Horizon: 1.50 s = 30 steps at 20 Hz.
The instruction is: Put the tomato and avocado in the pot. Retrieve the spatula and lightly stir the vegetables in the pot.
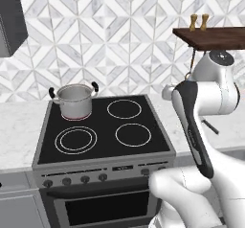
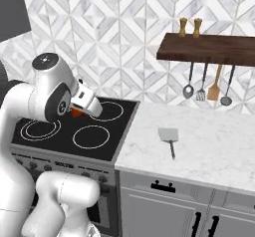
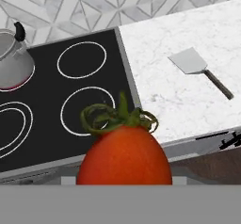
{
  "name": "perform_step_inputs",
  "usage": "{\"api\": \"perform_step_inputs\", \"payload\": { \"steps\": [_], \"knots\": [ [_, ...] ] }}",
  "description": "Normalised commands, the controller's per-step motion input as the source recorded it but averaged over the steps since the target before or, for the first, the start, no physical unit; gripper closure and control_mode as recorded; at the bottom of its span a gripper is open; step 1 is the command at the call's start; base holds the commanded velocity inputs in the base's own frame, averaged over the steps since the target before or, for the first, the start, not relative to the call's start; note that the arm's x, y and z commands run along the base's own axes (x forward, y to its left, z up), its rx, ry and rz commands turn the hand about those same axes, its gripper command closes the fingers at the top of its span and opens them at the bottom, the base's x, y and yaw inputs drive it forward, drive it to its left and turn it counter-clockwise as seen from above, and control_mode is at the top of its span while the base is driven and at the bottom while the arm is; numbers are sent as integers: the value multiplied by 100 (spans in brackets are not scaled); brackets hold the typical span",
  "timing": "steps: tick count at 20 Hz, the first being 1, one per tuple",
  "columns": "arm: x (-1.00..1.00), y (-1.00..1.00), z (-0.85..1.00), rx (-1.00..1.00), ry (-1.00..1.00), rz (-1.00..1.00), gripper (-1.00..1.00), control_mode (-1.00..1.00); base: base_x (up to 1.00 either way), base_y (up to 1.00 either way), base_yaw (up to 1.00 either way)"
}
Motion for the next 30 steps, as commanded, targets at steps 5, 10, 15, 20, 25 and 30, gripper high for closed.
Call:
{"api": "perform_step_inputs", "payload": {
  "steps": [5, 10, 15, 20, 25, 30],
  "knots": [
    [0, 0, 0, 0, 0, 0, 100, 100, 17, 100, 0],
    [0, 0, 0, 0, 0, 0, 100, 100, 27, 100, 4],
    [0, 0, 0, 0, 1, 0, 100, -100, 16, 29, 3],
    [87, -28, -7, 4, 4, 5, 100, -100, 0, 0, 0],
    [100, -28, 0, 4, 11, 8, 100, -100, 0, 0, 0],
    [100, -4, 5, 0, 28, 5, 100, -100, 0, 0, 0]
  ]
}}
